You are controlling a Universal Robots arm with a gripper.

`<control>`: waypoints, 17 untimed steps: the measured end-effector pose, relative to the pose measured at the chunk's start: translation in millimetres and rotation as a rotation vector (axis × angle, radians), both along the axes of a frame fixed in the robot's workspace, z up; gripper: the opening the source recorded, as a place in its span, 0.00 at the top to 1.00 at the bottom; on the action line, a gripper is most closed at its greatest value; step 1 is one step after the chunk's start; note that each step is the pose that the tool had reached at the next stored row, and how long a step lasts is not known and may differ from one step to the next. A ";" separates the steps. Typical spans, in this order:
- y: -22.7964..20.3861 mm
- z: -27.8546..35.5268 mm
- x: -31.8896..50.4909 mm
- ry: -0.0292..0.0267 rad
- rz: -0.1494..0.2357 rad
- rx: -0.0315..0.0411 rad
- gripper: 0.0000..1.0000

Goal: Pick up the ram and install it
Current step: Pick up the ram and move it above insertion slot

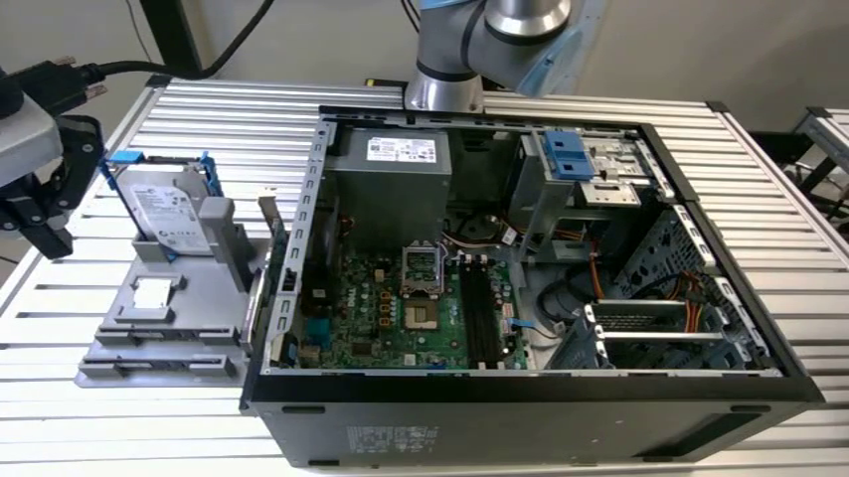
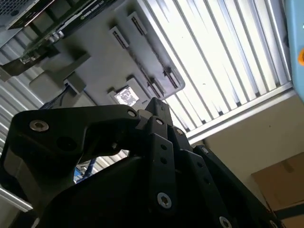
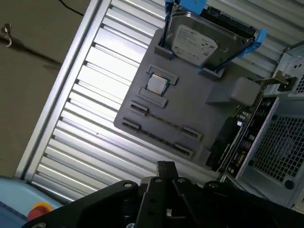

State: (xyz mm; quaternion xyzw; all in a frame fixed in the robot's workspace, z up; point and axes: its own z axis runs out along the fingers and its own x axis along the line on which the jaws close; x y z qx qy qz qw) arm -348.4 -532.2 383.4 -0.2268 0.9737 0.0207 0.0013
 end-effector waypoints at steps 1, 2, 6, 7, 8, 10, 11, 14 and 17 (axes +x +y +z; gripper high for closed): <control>0.0 0.0 0.0 0.0000 0.016 0.0000 1.00; 0.0 0.0 0.0 0.0000 0.035 0.0000 1.00; 0.0 0.0 0.0 0.0000 0.104 -0.0001 1.00; 0.0 0.0 0.0 0.0000 0.122 -0.0003 1.00; 0.0 0.0 0.0 0.0000 0.139 -0.0003 1.00; 0.0 0.0 0.0 0.0000 0.175 -0.0006 1.00; 0.0 0.0 0.0 0.0000 0.193 -0.0007 1.00; 0.0 0.0 0.0 0.0001 0.246 -0.0012 1.00; 0.0 0.0 0.0 0.0001 0.297 -0.0016 1.00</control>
